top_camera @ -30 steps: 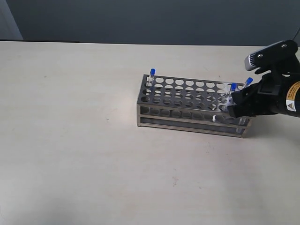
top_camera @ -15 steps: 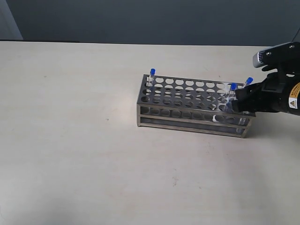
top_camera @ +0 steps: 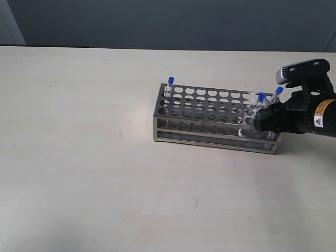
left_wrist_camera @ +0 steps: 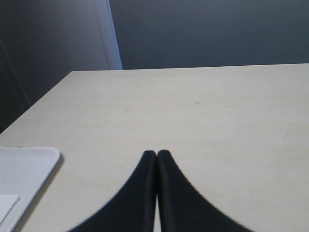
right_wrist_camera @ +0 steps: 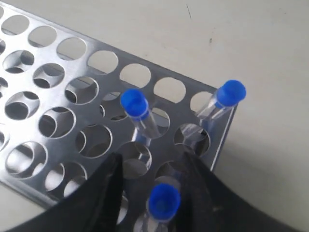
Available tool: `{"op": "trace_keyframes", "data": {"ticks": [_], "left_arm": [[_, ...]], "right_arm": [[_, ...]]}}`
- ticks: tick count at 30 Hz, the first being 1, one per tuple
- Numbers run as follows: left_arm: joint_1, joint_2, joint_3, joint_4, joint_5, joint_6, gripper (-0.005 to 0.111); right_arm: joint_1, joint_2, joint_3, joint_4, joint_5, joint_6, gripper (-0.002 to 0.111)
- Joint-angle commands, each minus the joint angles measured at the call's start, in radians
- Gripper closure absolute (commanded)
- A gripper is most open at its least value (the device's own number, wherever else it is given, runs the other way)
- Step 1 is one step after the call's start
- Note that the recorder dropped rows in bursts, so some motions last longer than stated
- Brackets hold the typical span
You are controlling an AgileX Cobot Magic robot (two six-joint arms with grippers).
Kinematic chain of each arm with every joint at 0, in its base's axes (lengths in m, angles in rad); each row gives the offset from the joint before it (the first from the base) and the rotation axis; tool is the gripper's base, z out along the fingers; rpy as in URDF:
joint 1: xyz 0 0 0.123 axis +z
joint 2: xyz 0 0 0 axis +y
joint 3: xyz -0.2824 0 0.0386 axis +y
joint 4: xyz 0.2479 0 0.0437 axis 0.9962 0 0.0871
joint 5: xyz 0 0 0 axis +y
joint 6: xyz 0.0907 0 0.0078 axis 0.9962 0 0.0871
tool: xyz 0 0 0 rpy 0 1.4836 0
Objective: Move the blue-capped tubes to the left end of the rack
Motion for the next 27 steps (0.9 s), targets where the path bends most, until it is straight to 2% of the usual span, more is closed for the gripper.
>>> {"op": "trace_keyframes", "data": {"ticks": [1,5,10,13,19,23,27], "left_arm": [[-0.004,-0.005,0.002,0.006,-0.007,-0.005,0.106],[-0.004,-0.005,0.002,0.006,-0.007,-0.005,0.106],[-0.004,-0.005,0.002,0.006,-0.007,-0.005,0.106],[-0.004,-0.005,0.002,0.006,-0.007,-0.005,0.106],[-0.004,-0.005,0.002,0.006,-0.007,-0.005,0.106],[-0.004,-0.005,0.002,0.006,-0.007,-0.005,0.106],[-0.004,-0.005,0.002,0.006,-0.007,-0.005,0.106]], "right_arm": [[-0.006,0.005,0.000,0.019,-0.003,-0.004,0.107],[-0.006,-0.011,0.000,0.016,0.024,0.015,0.108],[-0.006,-0.195,0.000,0.016,0.091,0.088,0.108],[-0.006,-0.299,0.000,0.016,0.069,0.121,0.108],[-0.006,-0.280,-0.002,-0.049,-0.299,0.130,0.108],[-0.006,-0.124,-0.089,-0.107,-0.418,0.136,0.108],[0.071,0.061,-0.227,-0.269,-0.548,0.139,0.108]]}}
